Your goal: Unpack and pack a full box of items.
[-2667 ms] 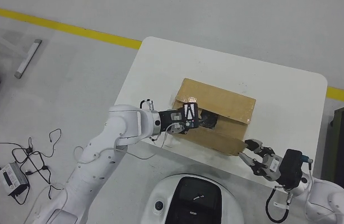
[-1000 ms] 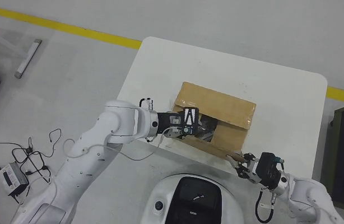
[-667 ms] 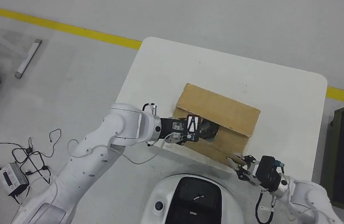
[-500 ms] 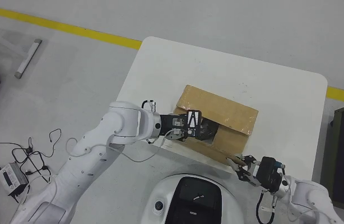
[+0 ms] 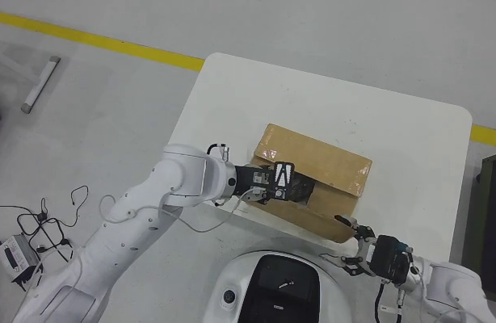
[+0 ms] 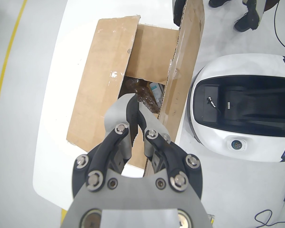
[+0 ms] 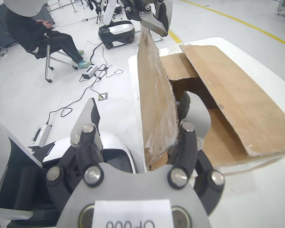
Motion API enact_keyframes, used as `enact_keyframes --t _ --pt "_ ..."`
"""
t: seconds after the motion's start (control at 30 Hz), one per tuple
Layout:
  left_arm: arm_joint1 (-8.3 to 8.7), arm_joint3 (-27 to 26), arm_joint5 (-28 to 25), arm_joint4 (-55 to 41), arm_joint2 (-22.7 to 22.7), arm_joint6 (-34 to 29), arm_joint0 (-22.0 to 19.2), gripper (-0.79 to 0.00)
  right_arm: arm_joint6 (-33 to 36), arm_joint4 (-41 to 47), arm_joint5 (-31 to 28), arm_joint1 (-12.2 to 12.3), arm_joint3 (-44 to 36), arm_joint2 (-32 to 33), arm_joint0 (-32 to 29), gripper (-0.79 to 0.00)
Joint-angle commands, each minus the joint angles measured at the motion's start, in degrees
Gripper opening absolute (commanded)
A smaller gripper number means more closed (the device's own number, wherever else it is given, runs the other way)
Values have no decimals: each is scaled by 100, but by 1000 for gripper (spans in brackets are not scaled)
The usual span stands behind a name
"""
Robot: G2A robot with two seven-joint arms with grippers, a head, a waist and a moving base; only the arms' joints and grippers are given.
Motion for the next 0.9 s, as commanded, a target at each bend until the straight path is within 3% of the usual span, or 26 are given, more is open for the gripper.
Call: enact_keyframes --t 0.0,0.07,0.1,0.13,0.2,0.3,0.73,0.77,0.87 --pt "9 -4 -1 -34 8 -16 -22 -785 -1 5 3 29 -39 -16 -43 -234" --pt "17 -11 4 -59 -1 -29 -44 -785 -2 1 3 60 -70 -43 -74 -425" --pt "23 -18 7 -77 -5 -35 -59 -785 -10 5 3 88 -91 -64 -99 -434" --pt "28 -24 10 -87 -10 -39 -71 -785 -17 8 3 111 -102 -75 -112 -517" --pt "36 -34 31 -102 -20 -32 -87 -785 -40 15 3 159 -120 -100 -135 -585" --pt "49 -33 17 -124 -6 -32 -96 -785 -76 24 3 232 -116 -129 -151 -785" --pt "161 -30 -295 -732 347 -387 -233 -785 -259 -109 3 436 -5 -217 -87 -776" --pt "186 -33 -295 -752 413 -387 -268 -785 -278 -107 3 444 4 -219 -84 -711" --pt "263 -26 -295 -848 578 -387 -371 -785 -321 -99 3 462 39 -209 -68 -416"
